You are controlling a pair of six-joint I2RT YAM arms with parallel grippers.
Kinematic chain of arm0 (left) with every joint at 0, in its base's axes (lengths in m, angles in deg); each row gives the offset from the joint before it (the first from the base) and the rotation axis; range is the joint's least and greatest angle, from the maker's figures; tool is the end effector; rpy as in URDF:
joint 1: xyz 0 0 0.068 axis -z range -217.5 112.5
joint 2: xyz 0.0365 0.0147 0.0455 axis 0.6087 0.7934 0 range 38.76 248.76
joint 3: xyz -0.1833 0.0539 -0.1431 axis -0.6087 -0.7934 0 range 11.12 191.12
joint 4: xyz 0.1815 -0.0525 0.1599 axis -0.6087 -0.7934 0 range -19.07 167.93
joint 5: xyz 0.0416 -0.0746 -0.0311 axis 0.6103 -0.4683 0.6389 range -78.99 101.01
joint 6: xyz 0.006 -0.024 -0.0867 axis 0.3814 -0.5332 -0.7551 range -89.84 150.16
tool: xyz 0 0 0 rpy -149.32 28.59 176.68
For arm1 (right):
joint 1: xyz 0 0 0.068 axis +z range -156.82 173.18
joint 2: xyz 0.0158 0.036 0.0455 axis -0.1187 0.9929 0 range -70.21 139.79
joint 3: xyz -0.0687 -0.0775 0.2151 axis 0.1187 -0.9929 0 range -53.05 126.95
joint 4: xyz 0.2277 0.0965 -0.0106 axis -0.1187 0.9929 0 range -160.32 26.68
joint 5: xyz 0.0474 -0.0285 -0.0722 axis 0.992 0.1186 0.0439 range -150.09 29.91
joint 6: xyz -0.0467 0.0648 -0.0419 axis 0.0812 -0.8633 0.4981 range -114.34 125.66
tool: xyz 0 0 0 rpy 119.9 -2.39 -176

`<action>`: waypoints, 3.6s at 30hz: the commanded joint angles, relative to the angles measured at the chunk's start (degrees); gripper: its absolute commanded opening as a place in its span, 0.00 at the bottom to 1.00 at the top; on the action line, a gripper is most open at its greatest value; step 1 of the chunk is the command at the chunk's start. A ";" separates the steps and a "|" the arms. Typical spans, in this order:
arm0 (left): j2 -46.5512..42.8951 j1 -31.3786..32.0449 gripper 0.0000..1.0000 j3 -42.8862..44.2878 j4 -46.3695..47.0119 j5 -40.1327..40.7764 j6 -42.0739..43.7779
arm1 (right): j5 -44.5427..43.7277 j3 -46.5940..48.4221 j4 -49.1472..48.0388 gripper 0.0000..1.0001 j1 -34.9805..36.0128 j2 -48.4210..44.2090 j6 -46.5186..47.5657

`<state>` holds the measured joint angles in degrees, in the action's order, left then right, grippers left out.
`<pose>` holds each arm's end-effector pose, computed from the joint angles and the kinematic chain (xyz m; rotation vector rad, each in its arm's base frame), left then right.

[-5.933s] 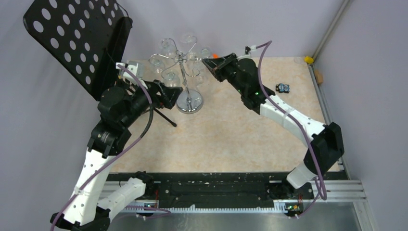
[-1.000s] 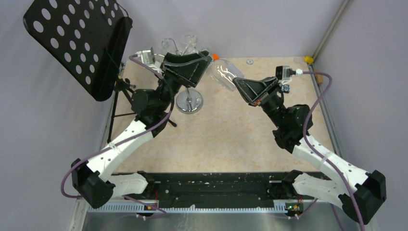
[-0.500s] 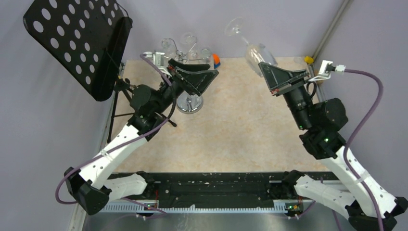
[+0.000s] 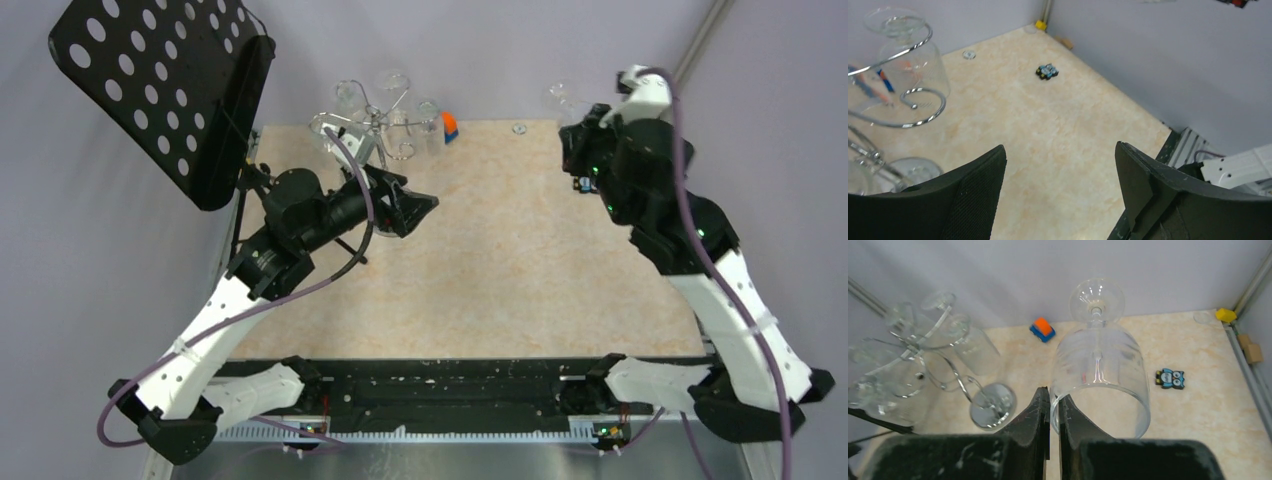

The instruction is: Take the wine glass off the wine glass rack

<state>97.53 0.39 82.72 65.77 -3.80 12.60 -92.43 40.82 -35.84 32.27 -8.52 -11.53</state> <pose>0.1960 -0.1786 0.4203 0.4979 1.5647 -0.9535 0.1952 0.1029 0.4823 0.1297 1.6081 0.3067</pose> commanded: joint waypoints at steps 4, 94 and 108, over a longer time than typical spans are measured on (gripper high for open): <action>-4.07 0.16 0.83 0.06 -9.13 4.03 7.95 | 19.07 10.41 16.67 0.00 -10.72 14.40 6.97; -4.78 0.18 0.81 1.71 1.17 15.09 4.71 | 56.28 7.98 -38.98 0.50 -15.36 41.29 -47.27; -4.49 0.16 0.81 2.04 0.47 13.00 5.47 | 60.11 13.16 -38.87 0.48 -15.21 47.46 -48.74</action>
<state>93.88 0.39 84.73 64.30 9.97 17.69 -34.27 50.61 -72.43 16.34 37.81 -59.59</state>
